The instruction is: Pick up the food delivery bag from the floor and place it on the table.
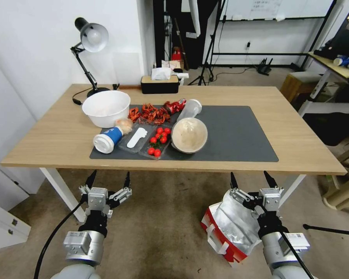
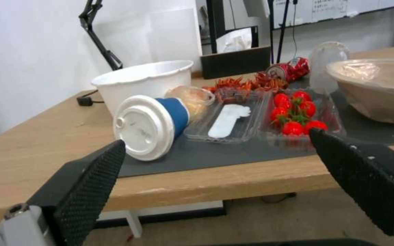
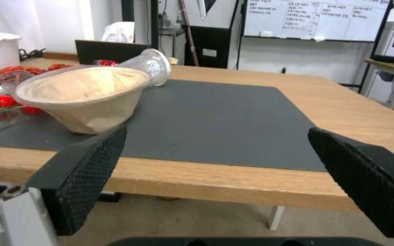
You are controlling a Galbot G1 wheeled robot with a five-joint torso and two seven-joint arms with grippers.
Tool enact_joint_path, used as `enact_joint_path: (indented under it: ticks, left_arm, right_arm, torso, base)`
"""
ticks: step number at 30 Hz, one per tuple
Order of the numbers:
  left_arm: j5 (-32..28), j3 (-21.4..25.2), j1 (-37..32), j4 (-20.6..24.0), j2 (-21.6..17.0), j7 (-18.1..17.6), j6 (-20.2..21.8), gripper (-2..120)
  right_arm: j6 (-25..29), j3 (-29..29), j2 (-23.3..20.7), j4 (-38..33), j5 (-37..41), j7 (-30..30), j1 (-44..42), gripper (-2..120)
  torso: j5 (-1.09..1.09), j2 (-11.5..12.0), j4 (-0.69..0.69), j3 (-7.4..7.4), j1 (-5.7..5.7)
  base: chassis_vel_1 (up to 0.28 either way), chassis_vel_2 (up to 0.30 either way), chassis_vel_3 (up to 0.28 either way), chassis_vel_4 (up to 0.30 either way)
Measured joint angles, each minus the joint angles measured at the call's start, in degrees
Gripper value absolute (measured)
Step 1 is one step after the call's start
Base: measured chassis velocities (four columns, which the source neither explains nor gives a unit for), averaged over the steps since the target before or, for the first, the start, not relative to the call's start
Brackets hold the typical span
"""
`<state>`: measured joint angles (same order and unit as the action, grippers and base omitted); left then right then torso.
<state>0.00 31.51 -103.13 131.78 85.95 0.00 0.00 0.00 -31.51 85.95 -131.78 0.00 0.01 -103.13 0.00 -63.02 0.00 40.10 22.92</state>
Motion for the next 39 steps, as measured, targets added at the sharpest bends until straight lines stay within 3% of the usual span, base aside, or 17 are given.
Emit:
enact_joint_path:
  ticks: [16,26,37,39]
  left_arm:
    - [-1.56,-0.44,0.75,0.0,-0.59,-0.78,1.35,100]
    - [-16.86,-5.35,7.82,0.31,-6.23,-8.45,14.79,100]
    - [-33.09,-10.49,15.32,0.65,-12.22,-16.55,29.07,100]
    - [-35.9,-12.59,15.43,1.35,-13.66,-18.78,26.89,100]
  right_arm:
    - [-1.69,-0.47,0.47,-0.06,0.43,-0.98,0.02,100]
    - [-18.07,-5.78,5.66,-1.16,4.84,-11.92,0.55,100]
    - [-15.55,-7.76,6.18,-1.2,5.7,-14.87,1.12,100]
    - [-15.27,-7.72,6.19,-1.19,5.63,-14.87,1.04,100]
  torso:
    - [0.0,0.0,0.02,0.0,0.0]
    - [0.01,0.0,-0.01,0.0,0.0]
    - [0.0,0.0,0.0,0.0,0.0]
    - [-0.01,0.0,-0.04,0.0,0.01]
  base:
    - [0.0,0.0,0.0,0.0]
    - [0.0,0.0,0.0,0.0]
    - [0.0,0.0,0.0,0.0]
    - [0.0,0.0,0.0,0.0]
